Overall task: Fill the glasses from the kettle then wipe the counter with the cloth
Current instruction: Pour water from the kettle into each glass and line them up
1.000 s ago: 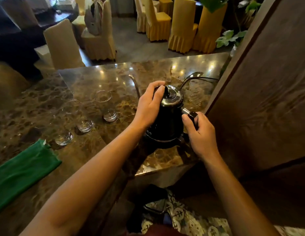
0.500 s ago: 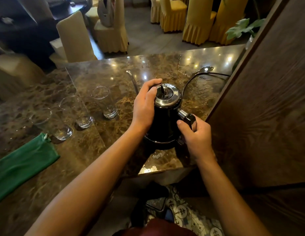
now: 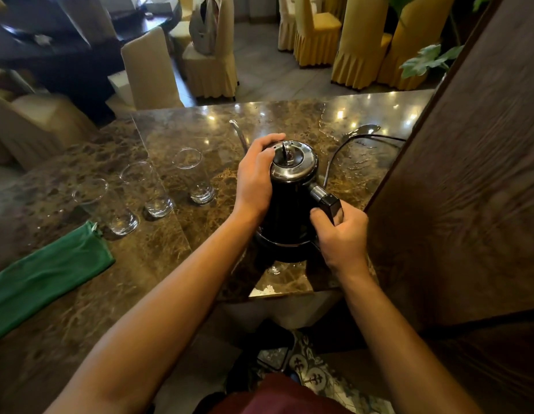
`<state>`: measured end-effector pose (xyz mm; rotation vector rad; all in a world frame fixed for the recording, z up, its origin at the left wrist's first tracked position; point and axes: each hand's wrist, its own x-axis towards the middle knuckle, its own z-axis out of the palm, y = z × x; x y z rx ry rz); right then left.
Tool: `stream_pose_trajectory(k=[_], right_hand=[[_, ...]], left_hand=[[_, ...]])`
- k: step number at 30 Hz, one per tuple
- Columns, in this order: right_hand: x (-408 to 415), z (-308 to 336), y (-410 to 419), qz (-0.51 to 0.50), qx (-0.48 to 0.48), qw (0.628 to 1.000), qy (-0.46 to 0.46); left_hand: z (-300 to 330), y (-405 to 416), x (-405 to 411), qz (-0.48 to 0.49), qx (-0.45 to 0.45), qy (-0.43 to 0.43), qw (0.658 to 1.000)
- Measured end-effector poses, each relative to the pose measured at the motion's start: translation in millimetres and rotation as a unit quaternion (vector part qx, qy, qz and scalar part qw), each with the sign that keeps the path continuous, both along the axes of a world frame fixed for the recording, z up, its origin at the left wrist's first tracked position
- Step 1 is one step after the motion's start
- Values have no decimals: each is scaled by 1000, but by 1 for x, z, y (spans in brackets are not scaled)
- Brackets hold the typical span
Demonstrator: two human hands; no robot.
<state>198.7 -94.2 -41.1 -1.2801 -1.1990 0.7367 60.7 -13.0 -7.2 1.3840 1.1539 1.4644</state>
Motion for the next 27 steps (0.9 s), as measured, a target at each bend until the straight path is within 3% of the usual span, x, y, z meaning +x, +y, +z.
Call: stream_pose_trajectory(k=[6,15,21,25,27], right_hand=[[-5,41,-6,28,75,996,-28],[-45,63,-17,124,74,987,73],[-78,58,-29,92,58,993,36],[-90,61,-37,85,61,993,46],[-97,64,-41,76,71,993,47]], left_hand=[[41,-14,-16,38,68,-20,997],[72,-50,-68,123,65,24,990],[62,-73,-116,109,40,141,983],[25,-100,-177,240,165,305,907],[3,-106,-214,275,153,370,874]])
